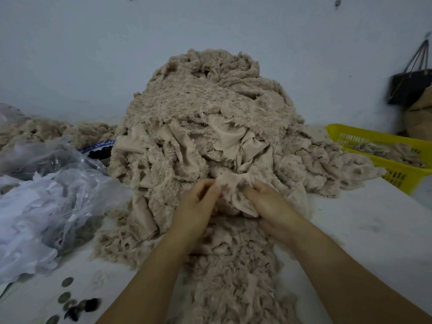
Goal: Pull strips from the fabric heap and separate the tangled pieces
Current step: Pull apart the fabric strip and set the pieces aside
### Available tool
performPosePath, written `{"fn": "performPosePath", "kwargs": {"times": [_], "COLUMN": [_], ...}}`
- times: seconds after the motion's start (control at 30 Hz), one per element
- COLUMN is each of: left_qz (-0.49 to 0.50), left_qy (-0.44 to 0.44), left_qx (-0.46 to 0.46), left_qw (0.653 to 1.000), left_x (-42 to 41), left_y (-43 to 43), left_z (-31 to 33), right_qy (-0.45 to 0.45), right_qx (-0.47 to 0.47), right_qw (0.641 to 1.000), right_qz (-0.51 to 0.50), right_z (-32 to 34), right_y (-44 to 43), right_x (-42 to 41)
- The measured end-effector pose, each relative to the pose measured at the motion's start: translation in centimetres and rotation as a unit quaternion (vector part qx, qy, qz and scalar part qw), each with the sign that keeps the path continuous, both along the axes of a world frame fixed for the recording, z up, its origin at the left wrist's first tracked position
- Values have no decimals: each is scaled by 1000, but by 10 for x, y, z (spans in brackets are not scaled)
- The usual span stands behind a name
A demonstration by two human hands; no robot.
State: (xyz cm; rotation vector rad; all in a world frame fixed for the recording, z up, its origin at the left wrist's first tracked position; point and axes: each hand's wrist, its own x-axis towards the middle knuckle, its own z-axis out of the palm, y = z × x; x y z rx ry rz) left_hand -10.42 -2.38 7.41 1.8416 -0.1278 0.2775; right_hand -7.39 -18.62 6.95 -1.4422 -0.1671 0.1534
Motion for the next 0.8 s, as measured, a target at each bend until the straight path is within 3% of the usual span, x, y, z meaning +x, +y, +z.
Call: {"fn": "performPosePath", "kwargs": {"times": [0.07,0.13,0.17,0.2,0.23,0.3,0.33,0.4,0.5,0.57,0.67,0.73,0.8], "left_qz": [40,86,112,134,151,188,215,259,241,209,185,138,68], "left_qy": [-6,-6,-6,-11,-21,-50,-65,-54,42,51,-50,-164,-214], "left_qx": [-49,-41,-18,8,32,82,123,207,241,229,173,190,220], "left_qw": [998,995,994,991,988,977,967,942,939,949,966,958,949], "left_x": [1,4,6,8,9,13,14,16,19,19,12,2,-3], "left_y": [5,10,12,14,16,19,21,25,30,31,25,12,-4], "left_z": [1,-1,-2,-5,-7,-11,-13,-16,-22,-22,-12,-2,0], "right_qy": [-14,-23,-10,14,38,47,22,-53,-148,-180,-183,-161,-112], "right_qx": [165,422,509,526,469,243,136,-49,-262,-297,-285,-232,-145], "right_qw": [986,905,857,844,872,956,977,985,947,932,934,954,981], "right_qz": [-2,-51,-79,-107,-135,-159,-161,-158,-114,-105,-113,-99,-58], "right_z": [14,25,26,21,13,-4,-7,-11,-19,-23,-21,-17,-9], "right_y": [-14,-37,-47,-53,-53,-41,-34,-20,-11,-9,-9,-7,-3], "right_x": [2,8,12,15,17,19,18,15,13,13,10,4,-4]}}
